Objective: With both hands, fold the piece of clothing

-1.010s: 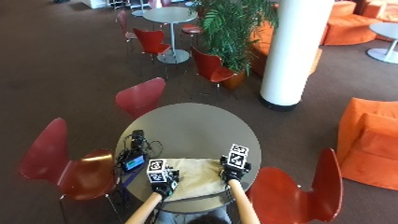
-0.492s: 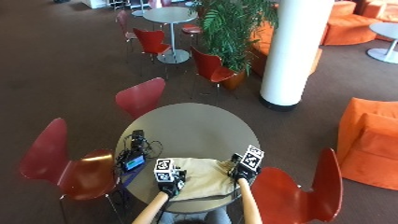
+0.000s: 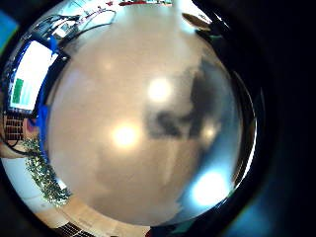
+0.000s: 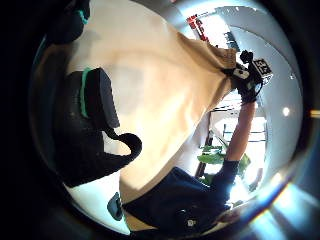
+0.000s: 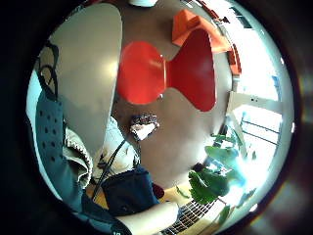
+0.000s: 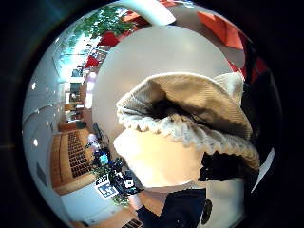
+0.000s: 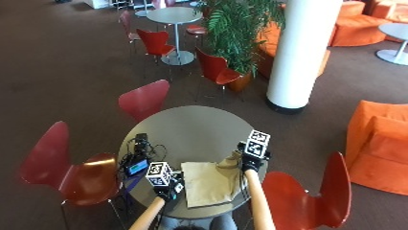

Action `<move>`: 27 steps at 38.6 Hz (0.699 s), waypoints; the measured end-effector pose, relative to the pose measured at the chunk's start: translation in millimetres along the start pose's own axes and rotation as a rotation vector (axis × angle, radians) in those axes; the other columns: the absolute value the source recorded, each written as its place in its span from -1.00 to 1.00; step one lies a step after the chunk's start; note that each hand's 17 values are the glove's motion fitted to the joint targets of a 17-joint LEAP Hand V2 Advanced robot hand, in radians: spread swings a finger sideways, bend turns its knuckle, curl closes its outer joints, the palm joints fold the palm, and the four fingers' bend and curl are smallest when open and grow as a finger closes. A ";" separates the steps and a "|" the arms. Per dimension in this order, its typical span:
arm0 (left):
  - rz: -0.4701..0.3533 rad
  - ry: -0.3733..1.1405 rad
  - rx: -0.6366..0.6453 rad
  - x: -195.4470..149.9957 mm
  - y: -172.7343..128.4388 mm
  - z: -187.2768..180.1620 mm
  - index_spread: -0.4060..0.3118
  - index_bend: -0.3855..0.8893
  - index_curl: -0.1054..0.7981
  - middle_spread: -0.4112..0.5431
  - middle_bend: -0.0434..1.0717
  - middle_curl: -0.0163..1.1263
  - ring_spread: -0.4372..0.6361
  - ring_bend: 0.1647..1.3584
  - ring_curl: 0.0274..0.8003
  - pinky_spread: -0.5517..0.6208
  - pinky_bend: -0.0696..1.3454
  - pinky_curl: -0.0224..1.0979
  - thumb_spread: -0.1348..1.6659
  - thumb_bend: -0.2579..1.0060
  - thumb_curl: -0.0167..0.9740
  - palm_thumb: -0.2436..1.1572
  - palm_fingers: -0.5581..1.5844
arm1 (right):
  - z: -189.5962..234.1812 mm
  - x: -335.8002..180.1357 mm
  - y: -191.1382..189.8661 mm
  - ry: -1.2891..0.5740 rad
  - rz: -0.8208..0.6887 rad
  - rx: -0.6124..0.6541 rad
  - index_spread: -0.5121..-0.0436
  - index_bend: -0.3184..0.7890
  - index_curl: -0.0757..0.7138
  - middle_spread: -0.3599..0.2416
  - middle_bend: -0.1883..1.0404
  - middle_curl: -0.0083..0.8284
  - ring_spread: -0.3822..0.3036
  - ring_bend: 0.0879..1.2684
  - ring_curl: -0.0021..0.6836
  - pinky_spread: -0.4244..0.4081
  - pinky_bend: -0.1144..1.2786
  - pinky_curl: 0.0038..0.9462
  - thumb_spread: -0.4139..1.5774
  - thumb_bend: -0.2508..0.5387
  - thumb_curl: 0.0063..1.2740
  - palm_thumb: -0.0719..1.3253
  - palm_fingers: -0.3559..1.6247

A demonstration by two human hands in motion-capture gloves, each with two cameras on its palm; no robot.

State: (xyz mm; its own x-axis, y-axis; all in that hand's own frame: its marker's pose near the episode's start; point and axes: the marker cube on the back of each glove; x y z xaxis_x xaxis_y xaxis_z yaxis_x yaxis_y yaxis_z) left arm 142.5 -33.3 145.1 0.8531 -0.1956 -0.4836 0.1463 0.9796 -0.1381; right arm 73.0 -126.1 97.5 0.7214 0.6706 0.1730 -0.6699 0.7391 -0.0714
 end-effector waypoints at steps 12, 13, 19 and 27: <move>-0.033 -0.025 0.263 -81.2 -31.3 -9.8 -0.22 -0.10 0.28 -0.28 -0.62 -0.32 -0.09 -0.74 -0.21 -0.04 -0.62 -0.36 0.71 -0.55 -0.24 -0.08 0.19 | -23.3 -156.4 83.7 0.357 -0.156 0.153 0.00 -0.14 0.16 -0.56 -0.06 0.31 -0.61 0.03 0.44 -0.79 0.14 -0.08 -0.25 -0.46 0.11 0.46 0.67; -0.044 -0.019 0.274 -86.0 -28.7 -13.7 -0.22 -0.10 0.28 -0.29 -0.62 -0.32 -0.10 -0.74 -0.21 -0.05 -0.62 -0.36 0.71 -0.55 -0.24 -0.08 0.20 | -15.7 -174.4 92.0 0.390 -0.172 0.157 0.00 -0.14 0.17 -0.57 -0.06 0.31 -0.62 0.04 0.44 -0.79 0.14 -0.08 -0.26 -0.46 0.11 0.46 0.67; -0.094 0.000 0.313 -108.2 -7.5 -33.1 -0.24 -0.12 0.26 -0.32 -0.62 -0.32 -0.15 -0.76 -0.20 -0.11 -0.62 -0.34 0.70 -0.55 -0.23 -0.04 0.25 | 20.6 -246.5 159.9 0.556 -0.234 0.132 0.00 -0.28 0.09 -0.58 0.00 0.33 -0.63 0.11 0.46 -0.81 0.18 -0.06 -0.24 -0.47 0.11 0.45 0.63; -0.161 -0.023 0.359 -152.9 23.9 -55.3 -0.26 -0.13 0.24 -0.34 -0.62 -0.31 -0.20 -0.78 -0.19 -0.17 -0.62 -0.32 0.70 -0.56 -0.21 0.01 0.29 | 60.6 -285.9 222.3 0.504 -0.479 -0.076 0.01 -0.40 -0.08 -0.59 0.09 0.36 -0.64 0.24 0.50 -0.85 0.22 -0.07 -0.05 -0.49 0.05 0.37 0.61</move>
State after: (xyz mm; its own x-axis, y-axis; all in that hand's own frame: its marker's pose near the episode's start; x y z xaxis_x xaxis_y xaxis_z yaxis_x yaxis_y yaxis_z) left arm -12.1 17.5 167.9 0.8153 -0.3510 -0.4605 0.4417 0.8912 0.1028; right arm -292.8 -157.4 91.7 0.9401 0.2042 -0.2729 -0.2566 0.9510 -0.1724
